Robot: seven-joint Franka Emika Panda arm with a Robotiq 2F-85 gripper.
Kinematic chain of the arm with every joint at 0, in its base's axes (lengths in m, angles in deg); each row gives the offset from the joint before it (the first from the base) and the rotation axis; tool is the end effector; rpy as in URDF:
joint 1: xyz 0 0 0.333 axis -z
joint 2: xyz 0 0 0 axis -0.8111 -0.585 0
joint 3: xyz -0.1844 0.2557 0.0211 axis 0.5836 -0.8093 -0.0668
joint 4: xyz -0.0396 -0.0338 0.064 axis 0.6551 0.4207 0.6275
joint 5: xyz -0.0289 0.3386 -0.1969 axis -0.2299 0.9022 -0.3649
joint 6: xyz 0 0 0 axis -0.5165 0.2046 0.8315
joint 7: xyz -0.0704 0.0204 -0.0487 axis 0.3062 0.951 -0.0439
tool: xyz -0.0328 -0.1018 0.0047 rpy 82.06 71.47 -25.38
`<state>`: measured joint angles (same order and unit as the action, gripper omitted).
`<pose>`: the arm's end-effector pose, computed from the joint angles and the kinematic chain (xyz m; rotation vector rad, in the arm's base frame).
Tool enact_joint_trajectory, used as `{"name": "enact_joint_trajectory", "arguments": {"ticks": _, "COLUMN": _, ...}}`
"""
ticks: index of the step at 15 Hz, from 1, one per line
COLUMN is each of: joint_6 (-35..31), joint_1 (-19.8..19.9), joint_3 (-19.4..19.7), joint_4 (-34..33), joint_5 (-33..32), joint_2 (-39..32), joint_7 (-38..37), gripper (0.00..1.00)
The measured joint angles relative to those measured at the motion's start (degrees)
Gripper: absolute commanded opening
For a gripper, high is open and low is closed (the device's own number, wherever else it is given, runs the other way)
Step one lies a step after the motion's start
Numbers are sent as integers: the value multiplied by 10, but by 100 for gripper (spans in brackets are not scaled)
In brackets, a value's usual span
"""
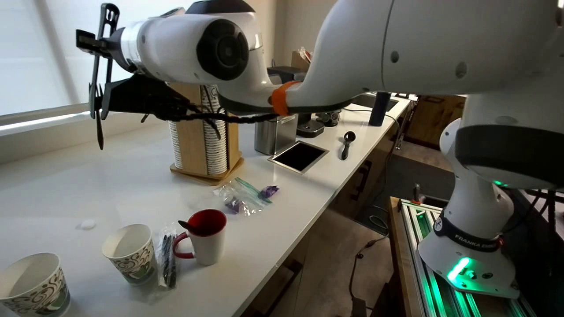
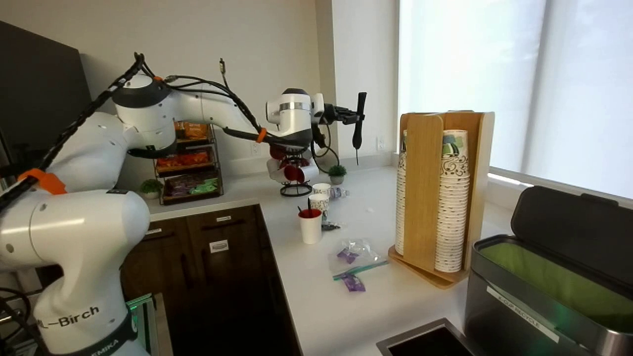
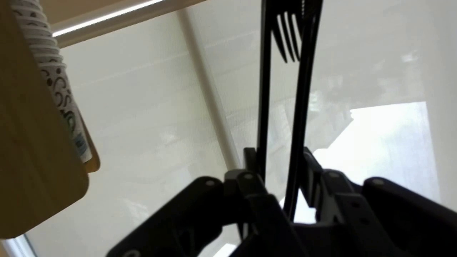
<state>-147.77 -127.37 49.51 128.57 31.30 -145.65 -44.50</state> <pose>0.6693 0.2181 0.4766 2.2201 -0.6692 2.1195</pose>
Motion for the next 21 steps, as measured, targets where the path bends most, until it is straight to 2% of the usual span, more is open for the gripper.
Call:
{"name": "enact_joint_trajectory", "arguments": {"ticks": 3, "joint_6": 14, "joint_1": -85, "joint_3": 50, "joint_4": 109, "joint_5": 9, "joint_2": -20, "joint_7": -20, "gripper": 8}}
{"name": "enact_joint_trajectory", "arguments": {"ticks": 7, "joint_6": 90, "joint_1": -186, "joint_3": 68, "joint_4": 258, "joint_5": 24, "joint_2": -34, "joint_7": -41, "gripper": 8}}
{"name": "enact_joint_trajectory", "arguments": {"ticks": 8, "joint_6": 104, "joint_1": -211, "joint_3": 73, "joint_4": 294, "joint_5": 34, "joint_2": -39, "joint_7": -49, "gripper": 31}}
{"name": "enact_joint_trajectory", "arguments": {"ticks": 10, "joint_6": 113, "joint_1": -254, "joint_3": 85, "joint_4": 358, "joint_5": 102, "joint_2": -59, "joint_7": -37, "gripper": 31}}
{"name": "enact_joint_trajectory", "arguments": {"ticks": 11, "joint_6": 113, "joint_1": -267, "joint_3": 91, "joint_4": 374, "joint_5": 116, "joint_2": -70, "joint_7": -37, "gripper": 8}}
{"name": "enact_joint_trajectory", "arguments": {"ticks": 13, "joint_6": 108, "joint_1": -272, "joint_3": 91, "joint_4": 382, "joint_5": 147, "joint_2": -80, "joint_7": -10, "gripper": 8}}
{"name": "enact_joint_trajectory", "arguments": {"ticks": 17, "joint_6": 59, "joint_1": -247, "joint_3": 65, "joint_4": 357, "joint_5": 254, "joint_2": -65, "joint_7": 148, "gripper": 8}}
{"name": "enact_joint_trajectory", "arguments": {"ticks": 21, "joint_6": 3, "joint_1": -230, "joint_3": 48, "joint_4": 353, "joint_5": 341, "joint_2": -19, "joint_7": 286, "gripper": 8}}
